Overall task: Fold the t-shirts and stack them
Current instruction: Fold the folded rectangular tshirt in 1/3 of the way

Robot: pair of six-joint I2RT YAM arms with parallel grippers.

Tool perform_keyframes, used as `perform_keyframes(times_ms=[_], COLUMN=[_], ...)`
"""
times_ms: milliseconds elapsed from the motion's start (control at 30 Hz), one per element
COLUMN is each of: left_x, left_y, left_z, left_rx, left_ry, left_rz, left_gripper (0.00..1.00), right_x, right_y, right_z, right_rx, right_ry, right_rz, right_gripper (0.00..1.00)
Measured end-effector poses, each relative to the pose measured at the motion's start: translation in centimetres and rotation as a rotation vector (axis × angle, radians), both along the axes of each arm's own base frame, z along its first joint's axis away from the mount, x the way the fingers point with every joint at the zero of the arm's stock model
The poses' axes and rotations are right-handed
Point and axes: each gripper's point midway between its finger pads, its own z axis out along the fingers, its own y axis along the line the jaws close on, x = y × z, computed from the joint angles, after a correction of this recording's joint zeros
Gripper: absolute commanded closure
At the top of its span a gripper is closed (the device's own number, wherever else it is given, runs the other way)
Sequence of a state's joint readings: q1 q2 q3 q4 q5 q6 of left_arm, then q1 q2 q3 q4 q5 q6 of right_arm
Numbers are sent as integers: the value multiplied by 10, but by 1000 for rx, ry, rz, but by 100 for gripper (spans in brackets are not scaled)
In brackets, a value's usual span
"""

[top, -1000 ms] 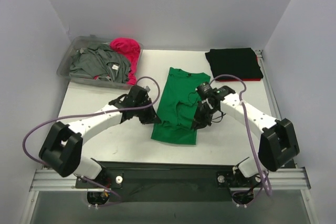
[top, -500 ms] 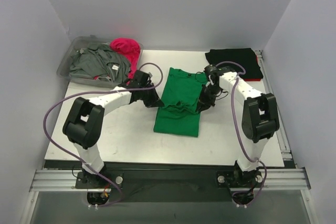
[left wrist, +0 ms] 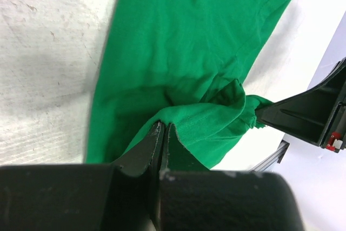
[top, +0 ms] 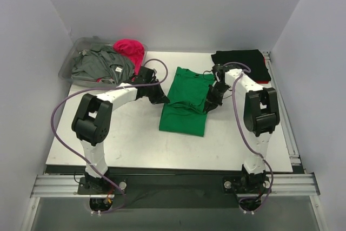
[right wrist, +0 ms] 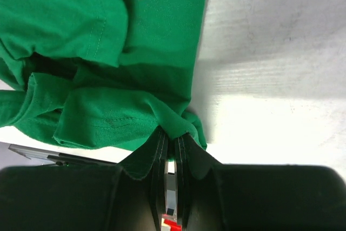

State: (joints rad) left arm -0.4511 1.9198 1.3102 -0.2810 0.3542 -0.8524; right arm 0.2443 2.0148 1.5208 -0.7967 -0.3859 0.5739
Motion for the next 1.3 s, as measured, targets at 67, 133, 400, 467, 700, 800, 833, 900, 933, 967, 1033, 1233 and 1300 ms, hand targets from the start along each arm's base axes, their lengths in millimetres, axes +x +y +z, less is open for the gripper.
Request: perform_keyframes(times_ms=[67,133,400,467,700,800,833,900,933,967,1033,1233,1300], left_x=[2,6,32,37,27,-1,-11,-27,-35,-42,-54,-73,-76], left_y=[0,0,6,9,20,28,30,34,36,38,44,62,65], left_z=[-1,0,10,11,3,-3,-5,-7,-8,-10,-14,-30,-34], left_rx=[2,2,6,20,102,157,174,208,222,236,258,315,324], left_ry=[-1,-4,-49,-61,-95,-94,-93,-96,-96,-97,-92,-60,-51], left_rz=[4,8,44,58,29,-12,-27,-51,-63,-74,-85,-90,-92], left_gripper=[100,100,34,26,23,25,25,26,27,27,28,30,31], right_x=[2,6,17,18,-7,-34,-44,-62,-71,-81,-96,-110,-108], right_y=[0,1,5,4,-1,5,9,19,23,29,33,27,28], right_z=[-2,-2,5,6,9,13,13,12,11,7,-1,-19,-21], right_rx=[0,2,14,15,-9,-15,-14,-12,-10,-5,-4,-19,-18], right_ry=[6,6,-23,-27,-30,-30,-35,-34,-31,-26,-3,35,23], right_rz=[1,5,14,22,47,87,106,143,159,177,193,169,165], right_gripper=[100,100,30,24,27,33,35,38,39,41,44,50,53])
